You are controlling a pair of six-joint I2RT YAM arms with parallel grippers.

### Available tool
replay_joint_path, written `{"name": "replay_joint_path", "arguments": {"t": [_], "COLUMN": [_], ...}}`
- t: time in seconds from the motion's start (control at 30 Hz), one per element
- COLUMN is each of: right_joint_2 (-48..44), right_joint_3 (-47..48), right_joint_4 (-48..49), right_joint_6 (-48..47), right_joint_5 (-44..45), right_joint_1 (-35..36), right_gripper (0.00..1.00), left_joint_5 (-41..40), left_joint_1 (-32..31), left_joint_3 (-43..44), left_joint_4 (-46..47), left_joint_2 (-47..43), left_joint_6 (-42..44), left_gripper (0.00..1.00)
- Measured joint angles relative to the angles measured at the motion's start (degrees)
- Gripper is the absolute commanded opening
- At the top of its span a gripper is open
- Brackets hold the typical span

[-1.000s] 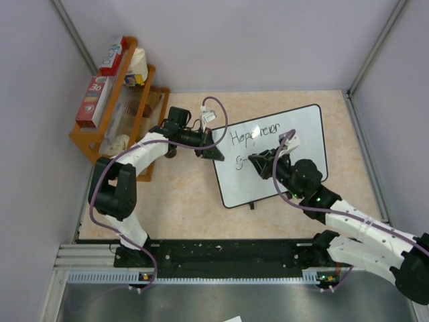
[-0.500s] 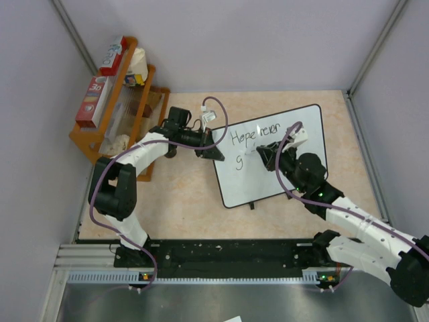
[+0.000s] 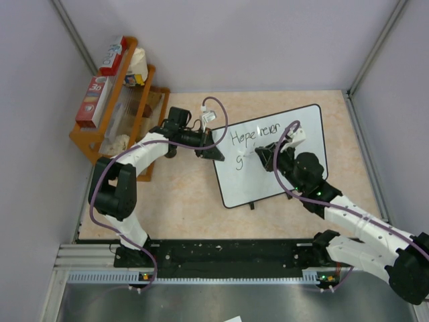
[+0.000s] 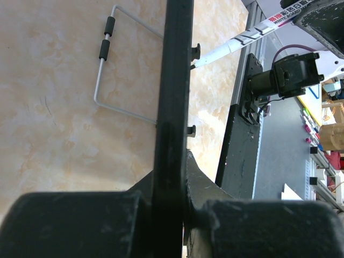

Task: Write a sentence on the whiteboard

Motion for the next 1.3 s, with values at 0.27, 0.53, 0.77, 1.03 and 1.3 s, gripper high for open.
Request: {"name": "replay_joint_path", "arguments": {"t": [0.27,0.53,0.77,1.03,1.3], "right_joint_2": [-1.22,-2.19,-3.52,-4.72,0.79], "right_joint_3": [-1.92,-2.78,-2.75,-0.92,1.55], "right_joint_4": [-0.02,-0.59,-1.44,0.76,2.29], "right_joint_6": [0.44,0.46,0.46,0.46,0.42], "right_joint_5": [-0.61,-0.94,-0.92,-0.81,-0.42], "right_joint_1": [0.00,0.00,-0.02,-0.09,-0.22], "right_gripper": [0.00,0.00,0.00,0.00,0.00], "left_joint_5": [-0.09,-0.17,-0.15,-0.15,-0.15], "left_joint_1": [0.00,0.00,-0.02,-0.02,-0.02], "left_joint_3": [0.00,0.00,0.00,0.00,0.00], "left_joint_4": [0.00,0.00,0.00,-0.02,-0.02], "left_joint_2": [0.00,0.00,0.00,0.00,0.00], "left_joint_6": [-0.02,-0.04,-0.02,0.00,0.00], "left_gripper": [0.00,0.00,0.00,0.00,0.00]}}
